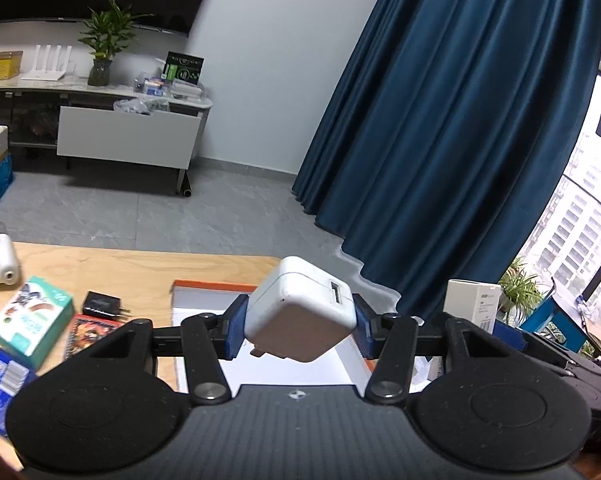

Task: Organize rigid objects
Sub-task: 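Carry the adapter with the left tool while the right tool carries the box over the tray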

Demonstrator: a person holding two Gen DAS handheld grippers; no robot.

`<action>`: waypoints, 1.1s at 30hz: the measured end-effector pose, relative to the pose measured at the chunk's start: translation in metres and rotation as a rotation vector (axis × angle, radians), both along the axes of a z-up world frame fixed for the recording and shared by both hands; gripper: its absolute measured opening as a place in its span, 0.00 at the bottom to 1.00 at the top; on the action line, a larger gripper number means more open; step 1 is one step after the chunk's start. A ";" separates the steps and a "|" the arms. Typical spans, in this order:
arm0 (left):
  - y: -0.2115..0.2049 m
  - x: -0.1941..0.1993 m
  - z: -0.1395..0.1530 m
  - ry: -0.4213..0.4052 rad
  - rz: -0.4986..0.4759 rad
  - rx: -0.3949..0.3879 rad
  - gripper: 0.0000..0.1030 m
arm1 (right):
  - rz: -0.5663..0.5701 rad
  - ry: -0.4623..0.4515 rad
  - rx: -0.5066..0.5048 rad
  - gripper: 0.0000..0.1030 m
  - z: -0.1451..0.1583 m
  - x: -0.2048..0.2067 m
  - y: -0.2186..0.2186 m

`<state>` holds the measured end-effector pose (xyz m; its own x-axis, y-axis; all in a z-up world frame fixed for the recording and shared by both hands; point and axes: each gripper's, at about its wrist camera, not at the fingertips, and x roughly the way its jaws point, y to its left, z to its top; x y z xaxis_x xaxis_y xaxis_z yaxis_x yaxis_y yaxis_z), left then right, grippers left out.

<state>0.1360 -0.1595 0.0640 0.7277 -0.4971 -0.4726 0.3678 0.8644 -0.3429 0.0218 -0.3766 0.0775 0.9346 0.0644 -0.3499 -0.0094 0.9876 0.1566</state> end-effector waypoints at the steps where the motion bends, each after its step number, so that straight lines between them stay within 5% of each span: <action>1: -0.003 0.004 -0.002 0.003 -0.002 0.005 0.52 | -0.005 0.008 -0.005 0.69 -0.002 0.004 -0.003; 19: -0.028 0.047 -0.034 0.096 0.045 0.179 0.52 | 0.001 0.132 -0.003 0.69 -0.042 0.093 -0.034; 33: -0.036 0.068 -0.041 0.148 0.014 0.247 0.52 | 0.030 0.189 0.004 0.69 -0.062 0.116 -0.030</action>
<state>0.2043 -0.1953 0.0227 0.6480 -0.3440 -0.6796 0.3170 0.9331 -0.1700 0.1378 -0.4071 0.0153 0.8498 0.0927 -0.5189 -0.0086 0.9867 0.1621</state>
